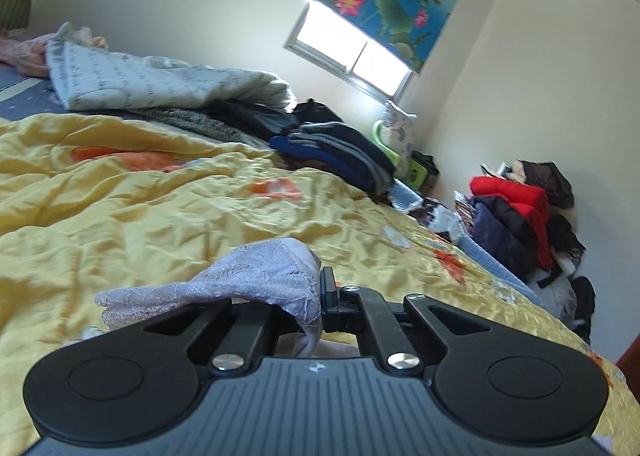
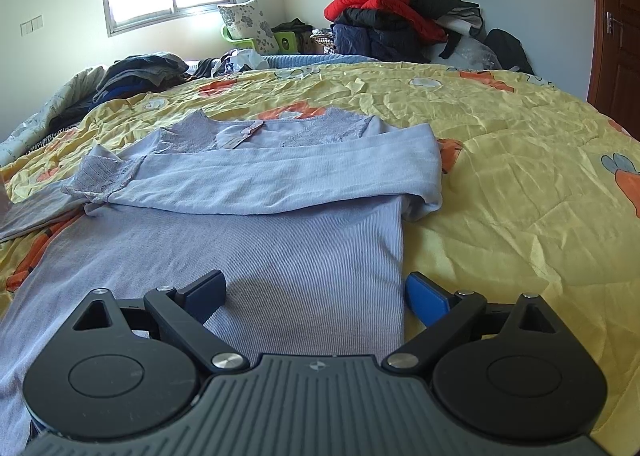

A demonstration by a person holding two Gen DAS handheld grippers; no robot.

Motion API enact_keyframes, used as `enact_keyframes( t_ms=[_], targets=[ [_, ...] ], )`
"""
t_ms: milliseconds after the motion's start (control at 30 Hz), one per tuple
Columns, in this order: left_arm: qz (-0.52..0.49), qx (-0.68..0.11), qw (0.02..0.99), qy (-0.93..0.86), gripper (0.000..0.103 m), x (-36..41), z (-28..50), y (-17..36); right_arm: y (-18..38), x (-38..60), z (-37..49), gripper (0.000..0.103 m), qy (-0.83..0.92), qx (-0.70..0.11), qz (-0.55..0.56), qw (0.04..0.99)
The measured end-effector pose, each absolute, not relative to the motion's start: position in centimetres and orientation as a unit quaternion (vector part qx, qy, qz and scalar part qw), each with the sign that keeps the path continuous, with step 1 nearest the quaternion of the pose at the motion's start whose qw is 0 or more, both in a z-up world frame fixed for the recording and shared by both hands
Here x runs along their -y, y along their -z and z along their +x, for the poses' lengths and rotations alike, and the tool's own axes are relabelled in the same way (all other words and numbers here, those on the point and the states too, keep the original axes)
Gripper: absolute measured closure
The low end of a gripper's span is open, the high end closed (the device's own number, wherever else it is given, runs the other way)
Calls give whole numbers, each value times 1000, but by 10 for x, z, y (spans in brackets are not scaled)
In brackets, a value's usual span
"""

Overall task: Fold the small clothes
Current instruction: 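Lift the held sleeve off the bedspread with the left gripper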

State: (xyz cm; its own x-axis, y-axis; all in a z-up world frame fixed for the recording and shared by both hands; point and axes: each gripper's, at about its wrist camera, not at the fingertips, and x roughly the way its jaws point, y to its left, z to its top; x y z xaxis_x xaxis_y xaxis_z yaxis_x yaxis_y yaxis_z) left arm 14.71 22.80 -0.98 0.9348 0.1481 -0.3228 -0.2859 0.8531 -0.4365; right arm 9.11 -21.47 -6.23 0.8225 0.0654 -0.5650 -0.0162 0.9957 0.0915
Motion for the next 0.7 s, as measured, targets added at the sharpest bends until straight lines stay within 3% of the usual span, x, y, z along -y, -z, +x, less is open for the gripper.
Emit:
enact_keyframes(
  t_ms=[333,700],
  targets=[
    [-134,-132,981,-35,100,-140,156,-10,62,219,90,7,-26,-296,53,953],
    [-76,-154,985,11,100,-81,174,-12,62,219,89,7,-27,-296,56,953]
  ],
)
